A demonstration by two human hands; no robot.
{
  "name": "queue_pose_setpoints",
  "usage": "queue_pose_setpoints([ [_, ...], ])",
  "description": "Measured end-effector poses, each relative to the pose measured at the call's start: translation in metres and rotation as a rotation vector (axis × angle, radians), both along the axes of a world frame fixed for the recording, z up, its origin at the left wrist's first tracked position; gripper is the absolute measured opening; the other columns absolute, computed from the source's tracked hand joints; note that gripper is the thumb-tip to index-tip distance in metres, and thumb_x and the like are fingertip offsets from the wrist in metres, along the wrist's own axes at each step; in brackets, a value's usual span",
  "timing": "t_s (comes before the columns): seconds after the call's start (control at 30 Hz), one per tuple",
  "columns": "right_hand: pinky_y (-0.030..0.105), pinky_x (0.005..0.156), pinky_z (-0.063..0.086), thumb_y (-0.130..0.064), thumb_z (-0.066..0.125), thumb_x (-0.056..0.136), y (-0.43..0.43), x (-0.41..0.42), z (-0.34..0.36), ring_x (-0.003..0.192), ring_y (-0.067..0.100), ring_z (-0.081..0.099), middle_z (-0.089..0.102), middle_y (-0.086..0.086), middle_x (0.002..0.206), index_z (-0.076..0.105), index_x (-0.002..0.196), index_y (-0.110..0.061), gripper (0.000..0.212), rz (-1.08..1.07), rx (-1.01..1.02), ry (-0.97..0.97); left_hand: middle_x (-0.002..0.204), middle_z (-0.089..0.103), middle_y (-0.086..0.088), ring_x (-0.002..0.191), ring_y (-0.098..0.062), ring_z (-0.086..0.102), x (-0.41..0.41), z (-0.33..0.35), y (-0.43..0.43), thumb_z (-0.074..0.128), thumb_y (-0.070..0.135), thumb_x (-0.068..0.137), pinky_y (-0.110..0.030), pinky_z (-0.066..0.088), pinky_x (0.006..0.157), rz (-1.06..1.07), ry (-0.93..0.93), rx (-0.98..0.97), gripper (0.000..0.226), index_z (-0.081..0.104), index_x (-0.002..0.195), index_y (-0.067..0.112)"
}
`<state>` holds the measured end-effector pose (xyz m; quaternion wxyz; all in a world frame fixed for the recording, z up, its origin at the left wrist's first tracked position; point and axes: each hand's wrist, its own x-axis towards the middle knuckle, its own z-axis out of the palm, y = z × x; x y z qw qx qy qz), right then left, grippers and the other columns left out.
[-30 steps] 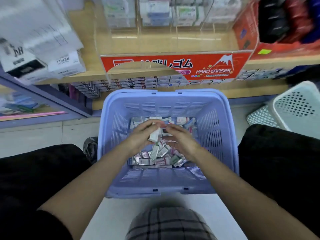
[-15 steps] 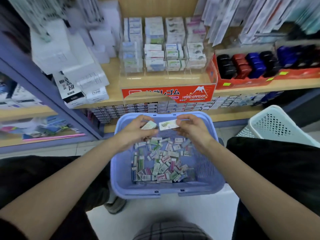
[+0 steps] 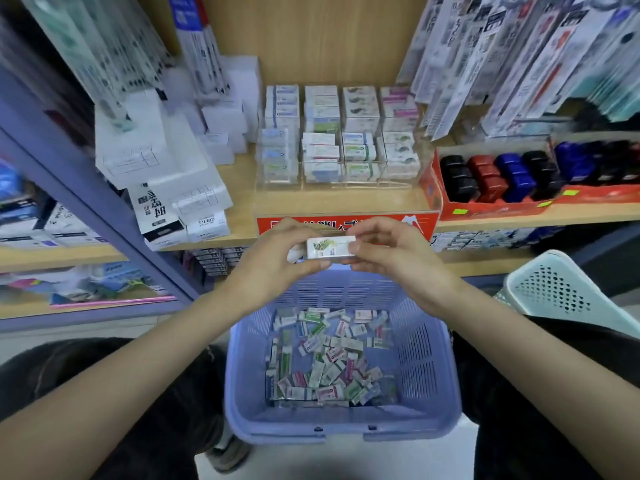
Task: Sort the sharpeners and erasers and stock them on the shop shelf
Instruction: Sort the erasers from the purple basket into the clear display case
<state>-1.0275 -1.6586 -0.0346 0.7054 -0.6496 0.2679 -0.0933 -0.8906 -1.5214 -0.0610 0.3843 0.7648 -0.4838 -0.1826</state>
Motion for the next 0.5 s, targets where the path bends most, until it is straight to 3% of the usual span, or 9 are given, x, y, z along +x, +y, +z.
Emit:
queue_pose_setpoints([
  [0.1, 0.026, 0.071, 0.057, 0.005, 0.065, 0.082, -0.003, 0.009, 0.01, 0.074, 0.019, 0.065, 0.061, 0.01, 0.089, 0.058, 0.093, -0.011, 0.02, 0.045, -0.128, -0.028, 0.097, 0.05, 0.017, 0.091, 0.002, 0.05, 0.003, 0.01, -0.007, 0.073, 0.025, 0.08, -0.004, 0.034, 0.08, 0.056, 0.057, 0.018, 0.03, 0.064, 0.107, 0.032],
  [0.17, 0.031, 0.075, 0.056, 0.002, 0.069, 0.08, -0.006, 0.014, 0.017, 0.076, 0.018, 0.065, 0.065, 0.01, 0.084, 0.058, 0.092, -0.011, 0.021, 0.022, -0.174, -0.039, 0.096, 0.055, 0.014, 0.09, 0.003, 0.053, 0.005, 0.017, -0.012, 0.073, 0.025, 0.079, -0.004, 0.035, 0.078, 0.082, 0.161, -0.024, 0.023, 0.065, 0.099, 0.034],
  [0.23, 0.033, 0.071, 0.054, -0.005, 0.073, 0.077, -0.009, 0.019, 0.024, 0.071, 0.014, 0.065, 0.067, 0.008, 0.077, 0.058, 0.086, -0.015, 0.02, -0.092, -0.217, -0.061, 0.084, 0.061, 0.019, 0.077, 0.005, 0.056, 0.005, 0.026, -0.018, 0.07, 0.031, 0.079, -0.01, 0.04, 0.072, 0.13, 0.418, -0.085, 0.013, 0.067, 0.091, 0.035],
  [0.33, 0.028, 0.061, 0.048, -0.008, 0.075, 0.075, -0.011, 0.025, 0.026, 0.063, 0.007, 0.061, 0.066, -0.008, 0.064, 0.052, 0.081, -0.017, 0.026, -0.233, -0.217, -0.125, 0.072, 0.064, 0.02, 0.063, -0.003, 0.053, 0.001, 0.039, -0.029, 0.061, 0.041, 0.081, -0.019, 0.044, 0.065, 0.169, 0.822, -0.098, 0.02, 0.072, 0.092, 0.029],
  [0.4, 0.023, 0.061, 0.052, -0.008, 0.076, 0.074, -0.007, 0.031, 0.023, 0.066, 0.006, 0.063, 0.066, -0.017, 0.068, 0.05, 0.082, -0.016, 0.028, -0.211, -0.24, -0.118, 0.073, 0.068, 0.012, 0.065, -0.005, 0.056, -0.001, 0.043, -0.038, 0.059, 0.036, 0.084, -0.019, 0.047, 0.065, 0.182, 0.875, -0.107, 0.019, 0.073, 0.089, 0.024],
  [0.5, 0.03, 0.072, 0.056, -0.007, 0.076, 0.075, -0.008, 0.036, 0.017, 0.08, 0.02, 0.066, 0.065, -0.004, 0.081, 0.055, 0.083, -0.013, 0.023, -0.107, -0.266, -0.13, 0.085, 0.073, -0.002, 0.075, -0.012, 0.064, 0.006, 0.043, -0.051, 0.061, 0.033, 0.088, -0.032, 0.049, 0.078, 0.277, 0.931, -0.129, 0.016, 0.074, 0.084, 0.024],
])
